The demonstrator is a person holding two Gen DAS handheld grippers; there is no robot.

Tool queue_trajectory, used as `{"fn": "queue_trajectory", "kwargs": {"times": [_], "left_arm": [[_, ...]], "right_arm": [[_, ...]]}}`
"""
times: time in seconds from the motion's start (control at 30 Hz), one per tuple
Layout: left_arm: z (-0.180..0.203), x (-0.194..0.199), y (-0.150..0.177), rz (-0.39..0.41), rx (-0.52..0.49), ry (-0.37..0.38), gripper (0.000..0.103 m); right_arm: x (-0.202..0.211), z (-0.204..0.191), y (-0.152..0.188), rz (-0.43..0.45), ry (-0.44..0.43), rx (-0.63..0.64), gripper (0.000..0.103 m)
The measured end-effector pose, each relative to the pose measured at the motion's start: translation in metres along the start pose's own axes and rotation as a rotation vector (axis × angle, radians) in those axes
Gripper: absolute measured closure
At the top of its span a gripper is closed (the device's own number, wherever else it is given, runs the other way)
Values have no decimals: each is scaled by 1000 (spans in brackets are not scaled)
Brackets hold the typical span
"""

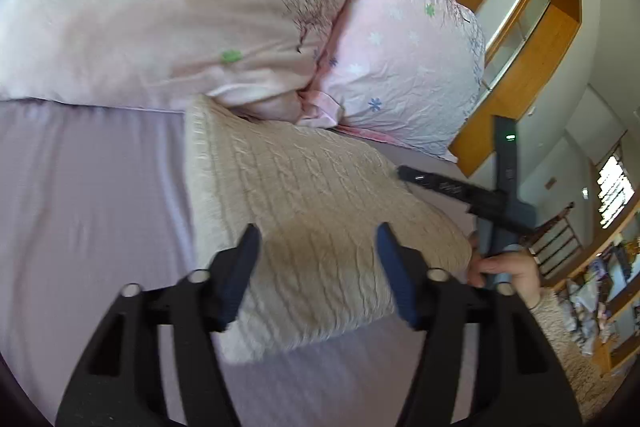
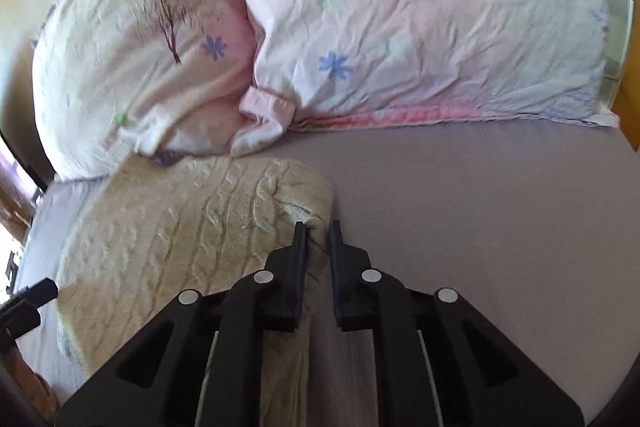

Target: Fold small clothes

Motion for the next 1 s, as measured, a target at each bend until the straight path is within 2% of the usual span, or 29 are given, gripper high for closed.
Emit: {"fn": "queue_trajectory", "kwargs": {"times": [0.03, 0.07, 0.1, 0.13, 0.2, 0.23, 0.27, 0.33, 0.4, 0.53, 0.63, 0.7, 0.83, 1.0], "left_arm": [[0, 9, 4, 11, -14, -29, 24], [-2, 19, 10, 20, -37, -76, 13], [-4, 27, 16, 23, -53, -129, 7], [-8, 35, 25, 31, -60, -218, 2], [-14, 42, 38, 31, -58, -352, 2], [-17, 41, 46, 11, -56, -401, 2], [-19, 38, 53, -19, -52, -422, 2], [-24, 32, 64, -80, -28, -450, 2], [-27, 23, 73, -124, -15, -479, 2], [-28, 7, 81, -147, -44, -498, 2], [-30, -4, 82, -163, -58, -525, 2], [-30, -9, 83, -171, -68, -541, 2], [-29, -10, 85, -170, -82, -535, 2], [-29, -9, 86, -170, -83, -538, 2]], "right_arm": [[19, 4, 3, 28, -32, -30, 74], [36, 6, 8, 47, -69, -52, 40], [51, 7, 15, 65, -116, -65, 22], [67, 7, 24, 92, -160, -72, 6], [91, 13, 42, 114, -200, -69, 6], [96, 13, 53, 107, -185, -66, 6], [99, 13, 64, 92, -144, -69, 1], [103, 13, 87, 75, -53, -67, 1], [100, 2, 102, 38, -58, -21, 1], [84, -24, 128, -35, -5, 95, 1], [71, -42, 134, -55, 85, 179, 1], [63, -50, 134, -71, 105, 198, 1], [54, -53, 141, -127, 67, 183, 1], [56, -50, 146, -120, 50, 151, 1]]}}
Point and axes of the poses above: each gripper's, at about its wrist camera, not at the fingertips, and x roughly against the way its jaws point, z to its right, y to its underside, the point moved 6 cm from there along -x, roughly the way its jaws point, and after that the axes turned 1 degree about -z, right-handed, at the moved point
